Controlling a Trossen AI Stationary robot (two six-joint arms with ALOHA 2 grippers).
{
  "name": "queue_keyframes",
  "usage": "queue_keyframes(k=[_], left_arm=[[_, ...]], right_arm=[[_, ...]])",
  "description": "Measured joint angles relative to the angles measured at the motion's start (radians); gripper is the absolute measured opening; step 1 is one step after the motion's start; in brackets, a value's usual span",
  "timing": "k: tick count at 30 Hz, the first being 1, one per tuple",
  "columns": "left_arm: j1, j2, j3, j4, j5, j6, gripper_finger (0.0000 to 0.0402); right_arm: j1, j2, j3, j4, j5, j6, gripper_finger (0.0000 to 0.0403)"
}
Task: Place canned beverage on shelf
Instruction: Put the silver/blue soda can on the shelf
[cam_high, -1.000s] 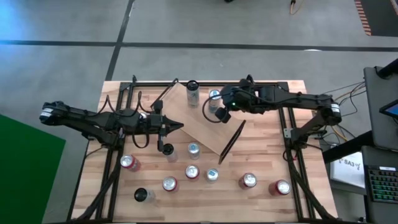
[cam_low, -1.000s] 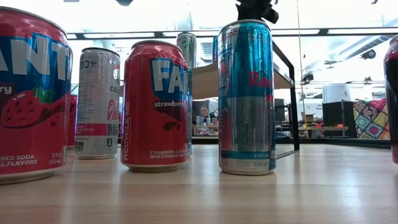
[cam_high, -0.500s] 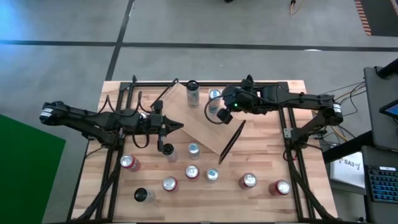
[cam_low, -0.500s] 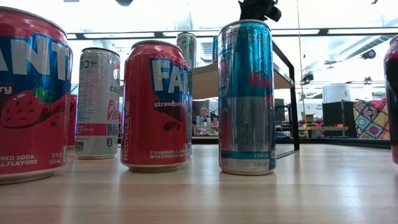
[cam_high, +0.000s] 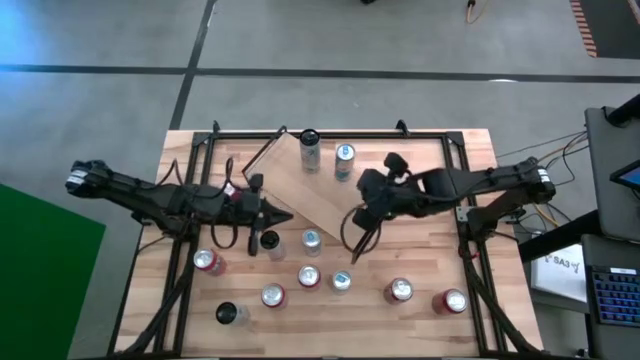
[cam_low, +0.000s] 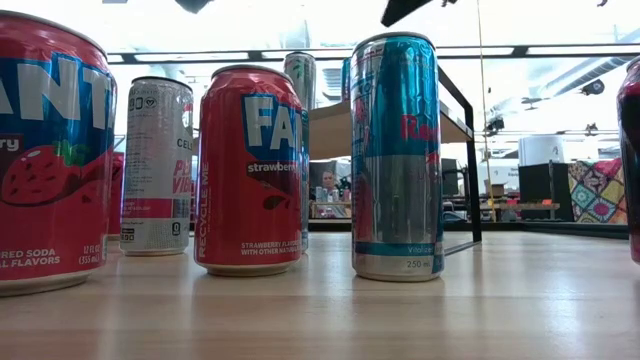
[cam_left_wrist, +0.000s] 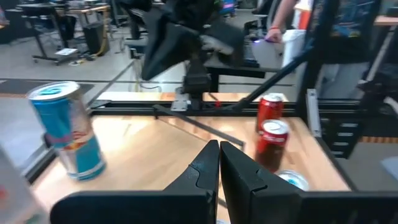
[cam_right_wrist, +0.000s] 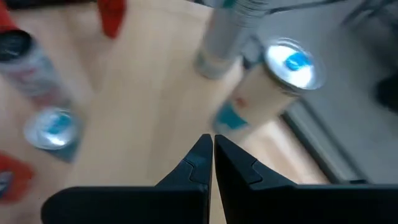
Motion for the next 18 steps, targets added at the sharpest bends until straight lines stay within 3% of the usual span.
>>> queue_keyframes(k=[4, 7, 12, 18], left_arm=[[-0.039, 0.0, 0.0, 0.016, 0.0, 0.0, 0.0], [-0.047, 0.0, 0.0, 0.02, -0.001, 0.001, 0.0], [-0.046, -0.002, 0.0, 0.029, -0.007, 0.039, 0.0], [-0.046, -0.007, 0.0, 0.035, -0.072, 0.084, 0.0]], right_arm=[[-0.04, 0.0, -0.006, -0.109, 0.093, 0.045, 0.0009], [-0.125, -0.007, -0.014, -0.141, 0.085, 0.037, 0.0009], [-0.301, -0.032, -0.026, -0.088, -0.048, -0.079, 0.0009], [-0.482, -0.061, -0.076, 0.128, -0.221, -0.24, 0.0009]])
